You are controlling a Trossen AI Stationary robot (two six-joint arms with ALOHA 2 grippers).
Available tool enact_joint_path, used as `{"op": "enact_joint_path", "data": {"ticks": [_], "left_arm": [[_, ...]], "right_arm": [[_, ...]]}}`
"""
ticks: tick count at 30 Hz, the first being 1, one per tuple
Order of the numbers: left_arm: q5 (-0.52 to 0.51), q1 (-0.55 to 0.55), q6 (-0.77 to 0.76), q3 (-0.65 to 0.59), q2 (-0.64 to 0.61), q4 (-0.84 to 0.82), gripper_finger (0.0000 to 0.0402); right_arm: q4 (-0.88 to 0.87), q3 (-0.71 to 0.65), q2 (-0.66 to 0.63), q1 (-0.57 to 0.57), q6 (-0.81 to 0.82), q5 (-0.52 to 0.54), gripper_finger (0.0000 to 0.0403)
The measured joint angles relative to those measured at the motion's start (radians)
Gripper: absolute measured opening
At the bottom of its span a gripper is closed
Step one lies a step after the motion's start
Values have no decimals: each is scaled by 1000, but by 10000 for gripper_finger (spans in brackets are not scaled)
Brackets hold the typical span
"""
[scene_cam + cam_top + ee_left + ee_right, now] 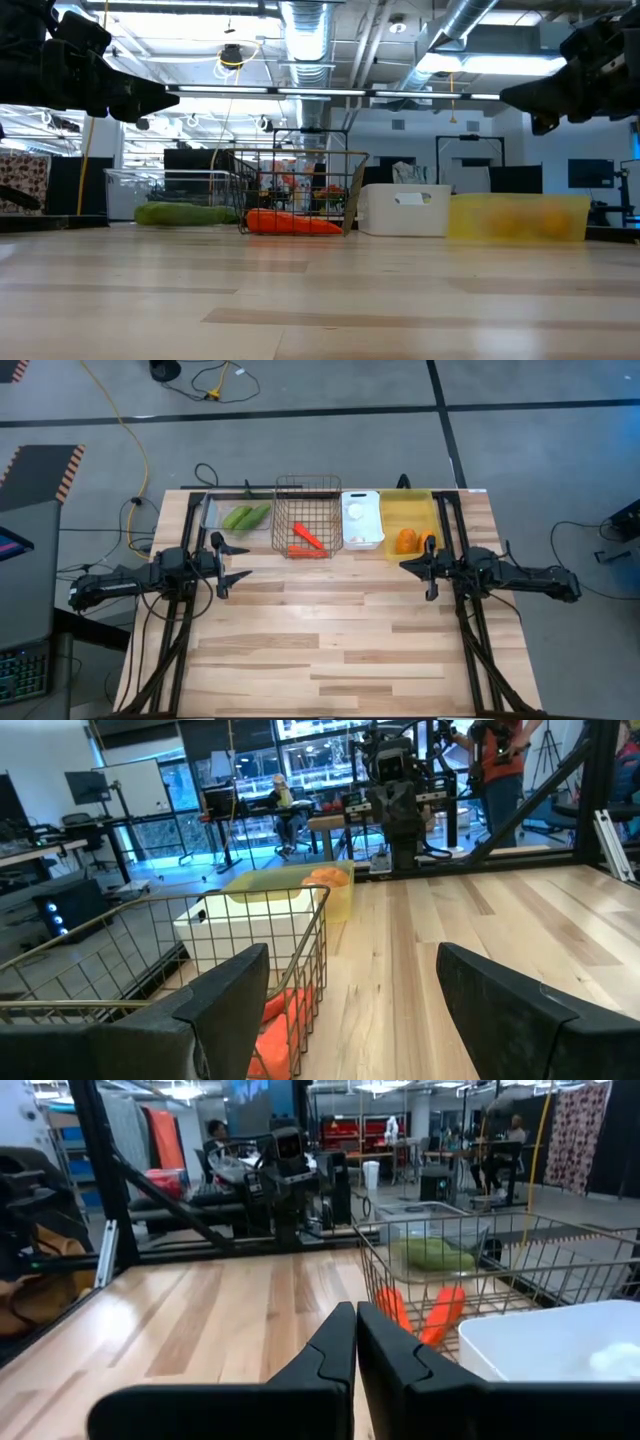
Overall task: Sort produce into baskets
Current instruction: Return to Home Position
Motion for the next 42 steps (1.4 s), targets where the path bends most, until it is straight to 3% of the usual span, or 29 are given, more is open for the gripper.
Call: {"op": "enact_joint_path", "data": {"ticks": [6,42], "left_arm": [[0,0,0,0,0,0,277],[0,0,0,0,0,0,277]], "right_arm": [[-9,0,5,2,62,0,42],[-16,0,4,2,60,0,43]]}}
